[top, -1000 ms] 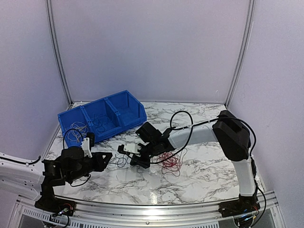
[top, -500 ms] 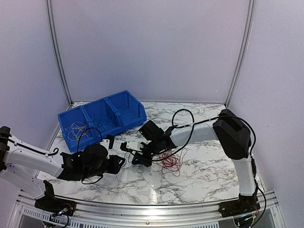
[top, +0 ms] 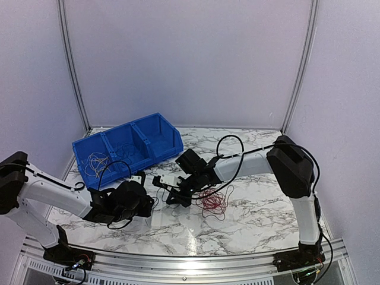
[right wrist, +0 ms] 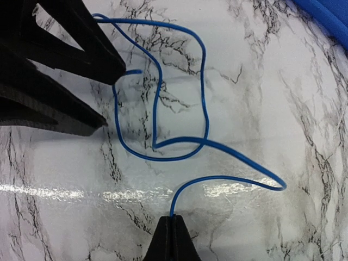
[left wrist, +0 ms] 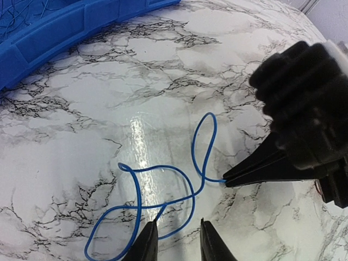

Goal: Untangle the cables

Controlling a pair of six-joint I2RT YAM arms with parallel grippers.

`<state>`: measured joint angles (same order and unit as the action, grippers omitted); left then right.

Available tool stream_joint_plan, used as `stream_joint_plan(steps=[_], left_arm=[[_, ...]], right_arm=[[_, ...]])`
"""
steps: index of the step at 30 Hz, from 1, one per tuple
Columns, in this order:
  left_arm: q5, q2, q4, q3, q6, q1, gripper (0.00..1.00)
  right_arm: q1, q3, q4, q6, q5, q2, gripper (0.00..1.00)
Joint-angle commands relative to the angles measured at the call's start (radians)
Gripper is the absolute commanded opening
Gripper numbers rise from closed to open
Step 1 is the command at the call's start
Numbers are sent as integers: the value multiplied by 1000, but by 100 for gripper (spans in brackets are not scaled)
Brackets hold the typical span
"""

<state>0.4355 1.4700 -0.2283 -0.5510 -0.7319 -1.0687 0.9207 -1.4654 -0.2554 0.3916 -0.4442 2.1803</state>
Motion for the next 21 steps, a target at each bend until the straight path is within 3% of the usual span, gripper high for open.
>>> stream_joint_plan(steps=[1, 8, 12, 21], left_arm=[[6, 51, 17, -45, 26, 23, 27], [27, 62, -12, -56, 60, 36, 0], [79, -56, 6, -33, 99, 36, 0], [305, -605, 416, -183, 238, 37, 0]], right_arm=[[-5, 2, -25, -13, -17, 14, 0], [-12, 2, -28, -13, -23, 8, 0], [-33, 5, -28, -13, -25, -5, 0], [-83, 1, -36, -28, -48, 25, 0]])
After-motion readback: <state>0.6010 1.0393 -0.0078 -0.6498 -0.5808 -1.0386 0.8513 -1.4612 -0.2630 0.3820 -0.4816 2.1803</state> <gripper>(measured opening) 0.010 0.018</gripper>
